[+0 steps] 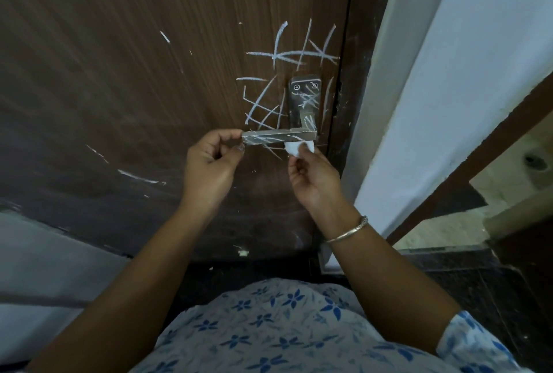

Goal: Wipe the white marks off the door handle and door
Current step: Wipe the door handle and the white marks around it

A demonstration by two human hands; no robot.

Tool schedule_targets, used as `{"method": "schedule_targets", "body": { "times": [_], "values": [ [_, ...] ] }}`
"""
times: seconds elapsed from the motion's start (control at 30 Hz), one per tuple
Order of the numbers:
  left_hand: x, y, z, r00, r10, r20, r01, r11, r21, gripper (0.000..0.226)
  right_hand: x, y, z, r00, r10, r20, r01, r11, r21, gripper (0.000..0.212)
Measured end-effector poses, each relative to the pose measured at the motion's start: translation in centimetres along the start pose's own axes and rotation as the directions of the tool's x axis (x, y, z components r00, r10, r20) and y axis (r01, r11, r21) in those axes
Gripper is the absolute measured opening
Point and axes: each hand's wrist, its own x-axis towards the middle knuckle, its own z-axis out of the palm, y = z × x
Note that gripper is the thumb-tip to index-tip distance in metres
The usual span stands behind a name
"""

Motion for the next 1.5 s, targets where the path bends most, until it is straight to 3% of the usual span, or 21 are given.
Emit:
{"method": "schedule_targets", "body": {
  "times": [0.17,0.33,0.63,0.87,1.03,1.2,1.27,1.4,1.5],
  "values": [
    [0.0,-0.1,-0.1,1.000,-0.012,0.009,0.012,1.000,-0.022,0.022,0.3,-0.7,-0.4,1.000,0.000,-0.009,0.000,0.998,0.065,0.010],
    [0.0,-0.2,-0.2,1.000,-0.002,0.029,0.003,1.000,-0.020,0.027,0.0,1.0,0.4,0.994,0.104,0.037,-0.105,0.994,0.027,0.008],
    [-0.1,-0.5,-0.4,0.999,0.014,0.034,-0.013,1.000,-0.027,0.031,0.0,1.0,1.1,0.986,0.159,0.055,-0.161,0.986,0.039,0.009],
    [-0.2,-0.7,-1.7,0.987,0.045,0.156,-0.036,0.998,-0.057,0.033,0.0,0.6,0.7,0.987,0.151,0.047,-0.151,0.989,-0.001,0.008],
    [-0.3,-1.6,-1.8,0.987,0.000,0.161,0.018,0.994,-0.112,0.030,-0.1,1.3,1.6,0.986,0.159,0.040,-0.159,0.987,0.007,0.010],
    [-0.4,-3.1,-1.8,0.977,-0.148,0.155,0.167,0.979,-0.120,0.021,-0.6,1.6,0.8,0.993,0.120,0.017,-0.117,0.985,-0.128,0.004],
    [-0.5,-3.2,-1.4,0.958,-0.186,0.218,0.222,0.963,-0.152,0.023,-0.9,1.7,0.3,0.993,0.114,-0.003,-0.113,0.978,-0.174,0.007],
    [-0.9,-2.5,0.8,0.879,-0.064,0.473,0.198,0.951,-0.239,0.027,-1.4,2.4,0.0,0.999,0.000,0.034,0.009,0.970,-0.245,0.011],
    [-0.8,-2.5,2.9,0.909,-0.080,0.410,0.173,0.965,-0.197,0.034,-1.8,2.8,0.0,0.984,-0.179,0.011,0.173,0.929,-0.328,0.023]
  ]
}}
